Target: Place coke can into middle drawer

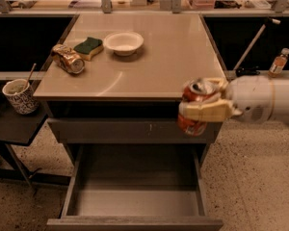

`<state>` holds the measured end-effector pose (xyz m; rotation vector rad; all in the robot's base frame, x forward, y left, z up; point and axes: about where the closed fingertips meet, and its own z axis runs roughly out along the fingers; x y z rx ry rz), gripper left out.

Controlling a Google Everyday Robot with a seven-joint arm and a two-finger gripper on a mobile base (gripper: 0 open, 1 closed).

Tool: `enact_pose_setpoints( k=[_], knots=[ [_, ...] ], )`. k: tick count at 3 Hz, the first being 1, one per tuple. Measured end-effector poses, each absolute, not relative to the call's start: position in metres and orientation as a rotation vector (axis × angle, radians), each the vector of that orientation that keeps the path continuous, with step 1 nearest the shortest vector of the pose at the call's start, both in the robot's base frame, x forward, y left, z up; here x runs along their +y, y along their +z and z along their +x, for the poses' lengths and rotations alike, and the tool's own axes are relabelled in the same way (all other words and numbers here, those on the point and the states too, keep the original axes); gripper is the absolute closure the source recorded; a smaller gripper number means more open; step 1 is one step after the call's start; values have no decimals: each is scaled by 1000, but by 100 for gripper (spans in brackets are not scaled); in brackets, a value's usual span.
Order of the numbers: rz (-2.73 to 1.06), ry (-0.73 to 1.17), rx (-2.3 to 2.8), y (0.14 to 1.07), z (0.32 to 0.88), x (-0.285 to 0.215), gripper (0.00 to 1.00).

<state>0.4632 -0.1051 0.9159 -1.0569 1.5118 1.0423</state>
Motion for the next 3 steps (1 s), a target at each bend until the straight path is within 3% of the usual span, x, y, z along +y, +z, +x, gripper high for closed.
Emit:
enact_pose_setpoints(
  k=[3],
  knots=[
    [-1137, 763, 1702, 650, 479, -70, 100]
  ],
)
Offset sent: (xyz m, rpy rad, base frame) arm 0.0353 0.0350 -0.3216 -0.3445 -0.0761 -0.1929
